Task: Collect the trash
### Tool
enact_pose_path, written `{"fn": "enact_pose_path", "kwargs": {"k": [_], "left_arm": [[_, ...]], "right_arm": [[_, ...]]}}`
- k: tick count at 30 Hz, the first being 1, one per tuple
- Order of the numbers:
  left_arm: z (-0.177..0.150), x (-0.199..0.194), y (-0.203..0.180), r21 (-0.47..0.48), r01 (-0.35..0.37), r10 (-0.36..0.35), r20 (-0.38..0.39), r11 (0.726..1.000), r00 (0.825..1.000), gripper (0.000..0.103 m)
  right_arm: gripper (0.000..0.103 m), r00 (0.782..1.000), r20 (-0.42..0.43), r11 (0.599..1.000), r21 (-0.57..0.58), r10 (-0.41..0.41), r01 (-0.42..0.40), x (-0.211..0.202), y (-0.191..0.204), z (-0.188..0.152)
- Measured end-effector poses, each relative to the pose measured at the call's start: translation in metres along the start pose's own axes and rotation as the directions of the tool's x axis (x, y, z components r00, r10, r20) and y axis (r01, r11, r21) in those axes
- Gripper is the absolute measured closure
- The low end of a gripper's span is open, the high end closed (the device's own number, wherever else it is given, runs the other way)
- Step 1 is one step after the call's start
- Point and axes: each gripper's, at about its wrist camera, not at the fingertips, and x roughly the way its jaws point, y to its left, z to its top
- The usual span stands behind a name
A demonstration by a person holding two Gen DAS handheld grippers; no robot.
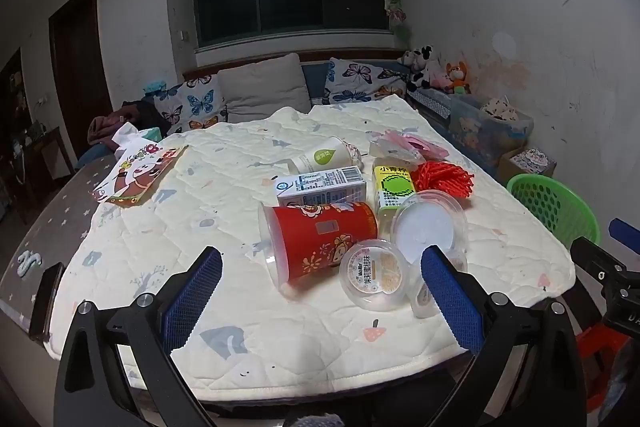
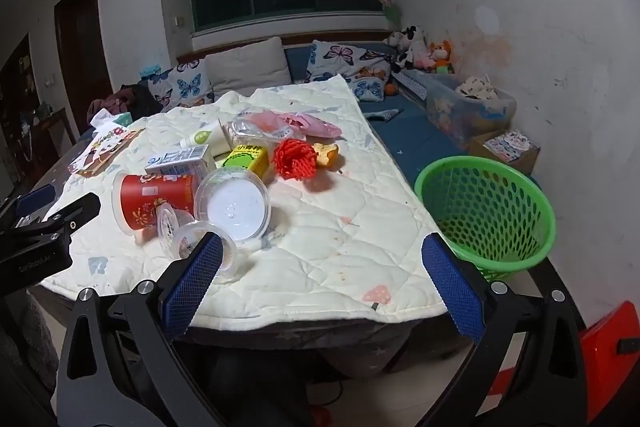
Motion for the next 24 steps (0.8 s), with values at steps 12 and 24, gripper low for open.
{"fn": "enact_pose_path", "kwargs": {"k": [12,24], "left_arm": [[0.002,0.001,-0.002,-0.003,-0.005,0.005,0.006,1.000,1.000,0.006],[0.000,-0.007,0.008,-0.020,-0.015,0.015,0.014,1.000,1.000,0.006]], "right_arm": [[0.004,1.000,0.013,1.000,0.001,-0.003,0.003,-0.008,-0.003,0.002],[0.004,1.000,0.012,1.000,-0.003,-0.007,0.007,-0.004,-0.001,0.000]]}}
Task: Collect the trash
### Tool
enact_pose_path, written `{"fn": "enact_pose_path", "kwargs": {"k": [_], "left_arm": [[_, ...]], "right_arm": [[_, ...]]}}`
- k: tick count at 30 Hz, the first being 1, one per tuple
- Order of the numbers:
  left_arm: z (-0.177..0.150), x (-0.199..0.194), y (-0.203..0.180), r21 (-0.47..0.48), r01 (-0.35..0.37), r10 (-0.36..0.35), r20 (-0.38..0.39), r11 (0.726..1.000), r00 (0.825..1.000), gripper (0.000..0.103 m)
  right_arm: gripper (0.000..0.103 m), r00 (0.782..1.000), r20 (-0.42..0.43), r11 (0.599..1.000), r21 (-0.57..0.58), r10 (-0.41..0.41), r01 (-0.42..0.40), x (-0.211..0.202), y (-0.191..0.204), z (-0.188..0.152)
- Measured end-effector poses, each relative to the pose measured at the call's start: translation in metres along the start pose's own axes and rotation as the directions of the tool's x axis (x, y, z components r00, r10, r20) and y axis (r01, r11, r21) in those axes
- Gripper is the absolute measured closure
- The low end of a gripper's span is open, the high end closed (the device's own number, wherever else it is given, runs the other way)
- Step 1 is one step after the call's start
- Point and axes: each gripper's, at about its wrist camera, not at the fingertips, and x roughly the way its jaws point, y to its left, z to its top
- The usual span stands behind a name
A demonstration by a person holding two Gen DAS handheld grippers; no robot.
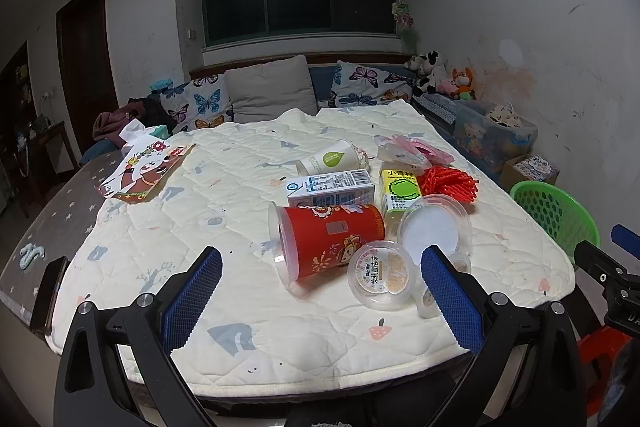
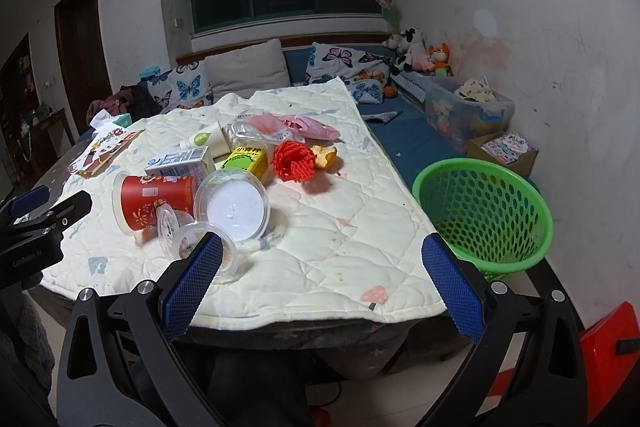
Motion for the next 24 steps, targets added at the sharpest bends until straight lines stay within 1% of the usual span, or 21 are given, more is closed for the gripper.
{"fn": "enact_pose_path", "kwargs": {"k": [24], "left_arm": [[-0.0001,-0.0009,0.0048,-0.012,-0.003,0.003,-0.003,1.000,1.000,0.006]], "right_arm": [[0.004,1.000,0.003,1.000,0.002,0.002,-0.002,-0.0013,0.0000,0.0014]]}}
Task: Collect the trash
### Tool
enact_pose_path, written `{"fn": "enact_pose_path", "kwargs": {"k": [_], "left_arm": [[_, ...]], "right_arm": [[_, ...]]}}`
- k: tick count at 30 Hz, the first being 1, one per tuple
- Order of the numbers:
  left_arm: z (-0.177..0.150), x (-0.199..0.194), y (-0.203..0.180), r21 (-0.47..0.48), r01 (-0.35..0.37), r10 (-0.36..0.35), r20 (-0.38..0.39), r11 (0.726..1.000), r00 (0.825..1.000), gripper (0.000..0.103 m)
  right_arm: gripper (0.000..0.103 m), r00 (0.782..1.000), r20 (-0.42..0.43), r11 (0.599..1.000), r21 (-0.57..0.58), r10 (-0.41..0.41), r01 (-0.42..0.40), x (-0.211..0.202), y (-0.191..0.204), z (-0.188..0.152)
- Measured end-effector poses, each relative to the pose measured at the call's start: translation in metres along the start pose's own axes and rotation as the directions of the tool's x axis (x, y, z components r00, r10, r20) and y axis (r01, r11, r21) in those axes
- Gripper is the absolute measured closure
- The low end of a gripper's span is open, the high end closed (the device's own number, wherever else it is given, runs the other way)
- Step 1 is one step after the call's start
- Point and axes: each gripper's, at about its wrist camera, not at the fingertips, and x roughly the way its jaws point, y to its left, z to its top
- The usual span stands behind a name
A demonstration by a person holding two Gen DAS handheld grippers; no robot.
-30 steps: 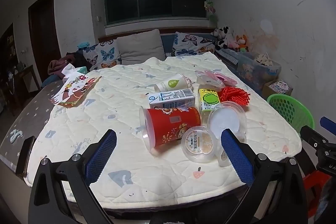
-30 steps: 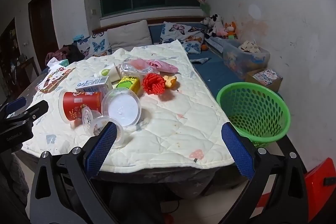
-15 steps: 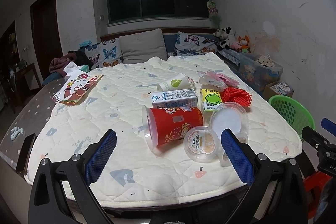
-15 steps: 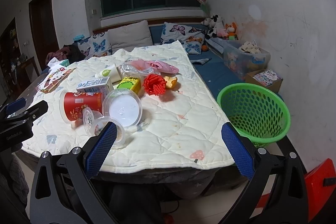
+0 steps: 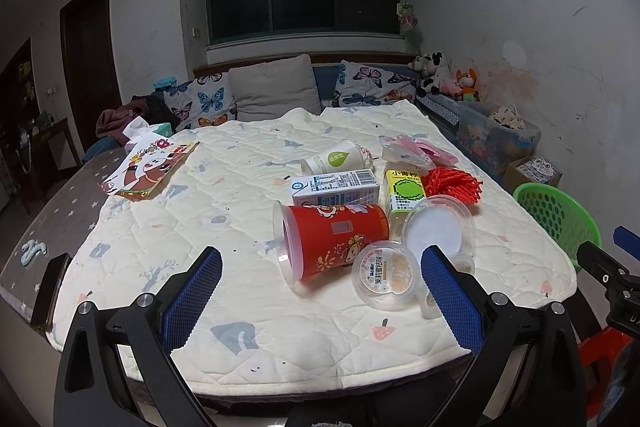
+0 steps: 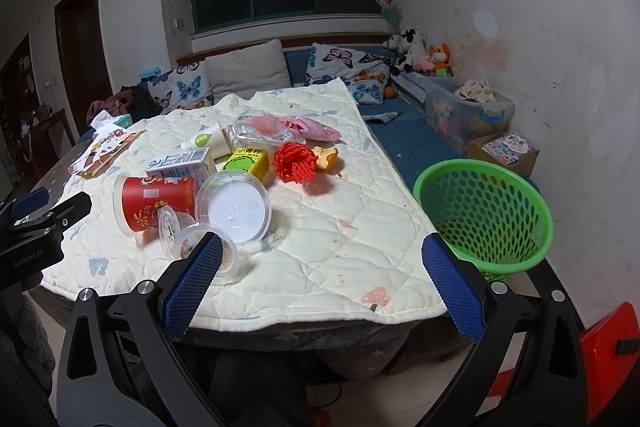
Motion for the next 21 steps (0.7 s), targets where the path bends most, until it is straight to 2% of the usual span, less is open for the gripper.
{"fn": "enact_pose_path", "kwargs": {"k": [21], "left_arm": [[0.0004,0.0011,0.0019,-0.003,-0.003,0.003,0.001,1.000,1.000,0.006]], "right_arm": [[0.004,1.000,-0.005,1.000,-0.003,0.001,-0.001,0.0022,0.0018,0.0004]]}}
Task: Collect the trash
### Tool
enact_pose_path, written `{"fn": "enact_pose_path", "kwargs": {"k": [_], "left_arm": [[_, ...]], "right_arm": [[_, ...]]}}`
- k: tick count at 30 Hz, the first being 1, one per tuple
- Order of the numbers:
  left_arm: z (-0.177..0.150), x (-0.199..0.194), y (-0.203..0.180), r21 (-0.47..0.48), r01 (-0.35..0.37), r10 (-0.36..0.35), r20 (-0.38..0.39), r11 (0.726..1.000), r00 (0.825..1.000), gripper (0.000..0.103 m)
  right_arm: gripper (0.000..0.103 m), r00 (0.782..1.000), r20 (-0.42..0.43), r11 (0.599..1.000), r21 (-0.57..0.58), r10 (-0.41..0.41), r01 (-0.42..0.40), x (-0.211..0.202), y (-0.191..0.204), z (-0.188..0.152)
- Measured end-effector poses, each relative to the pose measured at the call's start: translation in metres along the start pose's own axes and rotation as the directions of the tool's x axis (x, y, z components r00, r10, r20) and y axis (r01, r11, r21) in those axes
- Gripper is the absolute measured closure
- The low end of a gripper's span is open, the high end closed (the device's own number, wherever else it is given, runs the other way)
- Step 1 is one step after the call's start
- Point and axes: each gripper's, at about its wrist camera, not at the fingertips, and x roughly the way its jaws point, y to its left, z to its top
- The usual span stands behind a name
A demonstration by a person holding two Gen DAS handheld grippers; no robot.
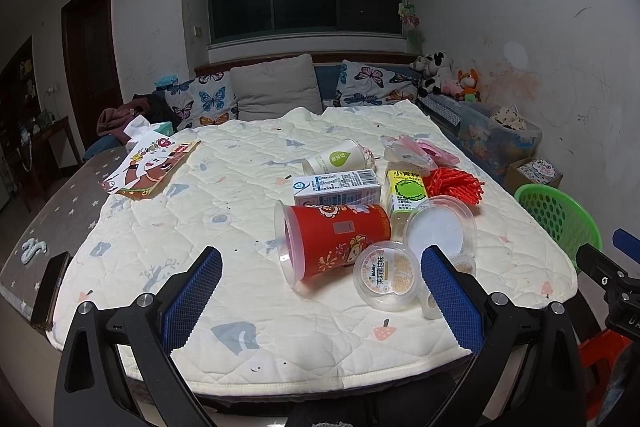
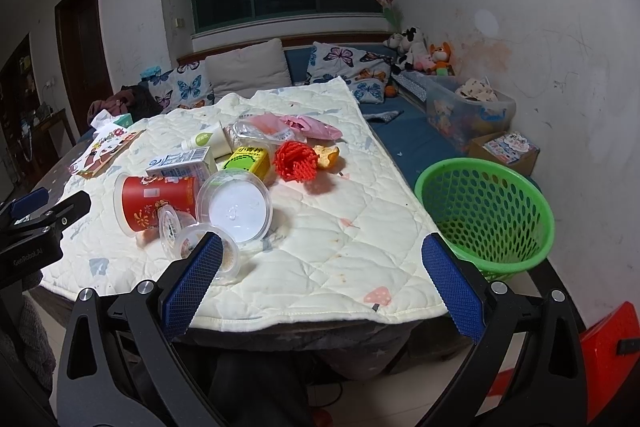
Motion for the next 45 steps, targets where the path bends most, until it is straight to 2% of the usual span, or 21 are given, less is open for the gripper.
{"fn": "enact_pose_path", "kwargs": {"k": [31,45], "left_arm": [[-0.002,0.004,0.002,-0.008,-0.005,0.005,-0.008,1.000,1.000,0.006],[0.005,0.026,0.012,-0.028,-0.018,0.017,-0.050,0.999,0.999,0.006]], "right_arm": [[0.004,1.000,-0.006,1.000,-0.003,0.003,-0.003,0.005,0.001,-0.002],[0.004,0.999,-0.030,0.999,-0.030,0.026,-0.027,0.023,0.009,0.003]]}}
